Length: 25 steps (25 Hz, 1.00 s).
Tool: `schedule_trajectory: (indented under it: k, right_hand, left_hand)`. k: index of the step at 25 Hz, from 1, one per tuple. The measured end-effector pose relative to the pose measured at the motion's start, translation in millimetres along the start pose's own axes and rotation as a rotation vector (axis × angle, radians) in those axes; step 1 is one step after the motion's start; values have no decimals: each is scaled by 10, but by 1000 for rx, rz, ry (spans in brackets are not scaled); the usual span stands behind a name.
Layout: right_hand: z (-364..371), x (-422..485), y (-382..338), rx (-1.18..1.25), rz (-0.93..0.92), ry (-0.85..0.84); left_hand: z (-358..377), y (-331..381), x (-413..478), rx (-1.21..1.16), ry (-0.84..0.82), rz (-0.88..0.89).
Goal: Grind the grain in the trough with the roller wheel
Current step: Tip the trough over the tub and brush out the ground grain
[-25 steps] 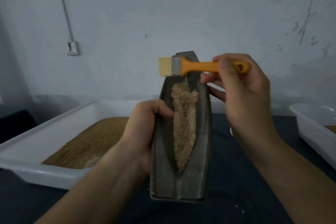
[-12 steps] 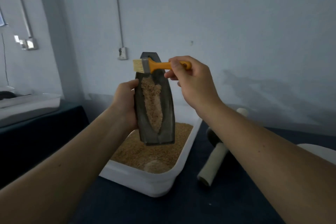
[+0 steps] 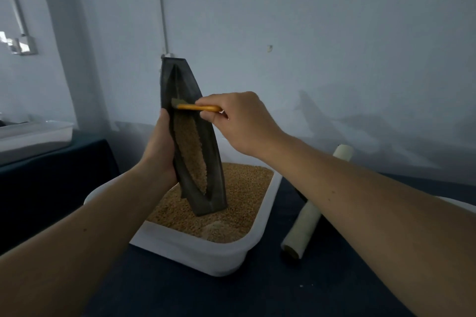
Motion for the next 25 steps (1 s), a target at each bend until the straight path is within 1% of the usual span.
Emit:
schedule_trajectory:
  k: [4, 9, 11, 13, 17, 19, 21, 25]
  right_hand:
    - [100, 18, -95, -89, -52, -181]
    - [-6, -355, -195, -74, -135, -392]
    - [-116, -475, -223, -68, -147, -446]
    - [-262, -455, -199, -62, -135, -395]
    - [-397, -212, -173, -126, -137, -137]
    - [-323, -117, -199, -140, -156, -64]
    - [-195, -70, -210, -143, -158, -83]
    - [18, -301, -219, -152, -198, -277]
  left_hand:
    - [-51, -59, 74, -29, -34, 7]
    - [-134, -93, 137, -53, -52, 38]
    - [-175, -74, 152, -59, -41, 69]
    - [-186, -60, 163, -42, -44, 108]
    - [-165, -64, 141, -3, -72, 139]
    - [-128, -82, 121, -4, -98, 138]
    - [-104, -98, 120, 15, -117, 145]
    - [-92, -85, 117, 50, -109, 142]
Point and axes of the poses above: each hand's wrist, its own x-axis towards the middle knuckle, its own z-axis out of the palm, y = z × x, the point moved 6 cm from there along x, towards the middle knuckle, and after that the axes turned 3 degrees about -y, right-handed, at the moved point
